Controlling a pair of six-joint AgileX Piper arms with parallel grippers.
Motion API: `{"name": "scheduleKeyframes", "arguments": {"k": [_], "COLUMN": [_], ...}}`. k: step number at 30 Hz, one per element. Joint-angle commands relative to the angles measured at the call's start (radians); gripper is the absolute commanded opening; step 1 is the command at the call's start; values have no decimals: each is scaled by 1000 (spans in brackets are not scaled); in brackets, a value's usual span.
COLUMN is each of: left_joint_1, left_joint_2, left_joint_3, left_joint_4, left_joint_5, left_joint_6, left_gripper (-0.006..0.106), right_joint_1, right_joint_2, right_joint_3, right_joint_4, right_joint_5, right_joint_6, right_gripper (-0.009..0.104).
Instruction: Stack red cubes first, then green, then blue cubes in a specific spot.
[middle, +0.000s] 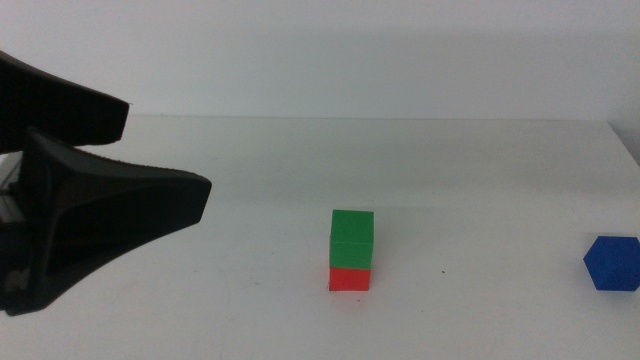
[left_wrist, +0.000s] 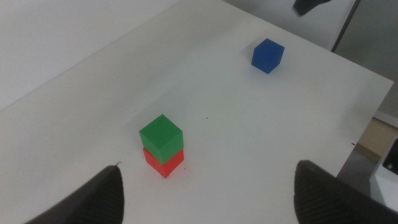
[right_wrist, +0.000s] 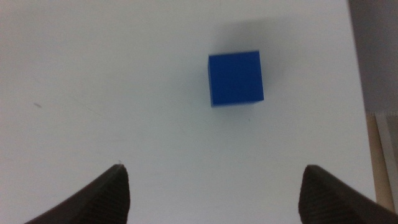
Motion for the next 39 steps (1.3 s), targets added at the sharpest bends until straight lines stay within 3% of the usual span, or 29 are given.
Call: {"name": "scheduleKeyframes", "arguments": {"k": [1,10,14,23,26,28,31,33,36,39], "left_joint_1": [-1,-1,-1,-1,-1,-1,-1,-1,-1,-1], "left_joint_2": [-3,-3,-3,-3,-3,-3,-3,-3,-3,-3], "left_joint_3": [1,1,1,1,1,1,1,1,1,1], "left_joint_4": [-4,-4,-4,-4,-4,-4,-4,-4,-4,-4], "left_joint_5": [-14,-14,-14,-14,-14,-14,-14,-14,-14,-14], "left_joint_6": [1,1,1,1,1,1,1,1,5,5], "left_gripper": [94,94,94,94,94,94,94,94,94,94], "right_joint_1": [-15,-75,-89,-102,-102,-102,-98,-72,25,192], "right_joint_2": [97,404,486,623,650,653,628,584,500,441], "right_joint_3": [-22,-26,-26,-26,-28,-28,-34,-53,-114,-222], "right_joint_4": [-10,-4,-36,-29,-29,-29,-27,-28,-66,-117], "right_joint_5": [11,-177,-247,-375,-400,-404,-370,-303,-185,-39], "right_joint_6": [-45,-91,-97,-107,-107,-107,-82,-60,33,257], "right_gripper": [93,93,93,88,79,67,28,9,7,7]}}
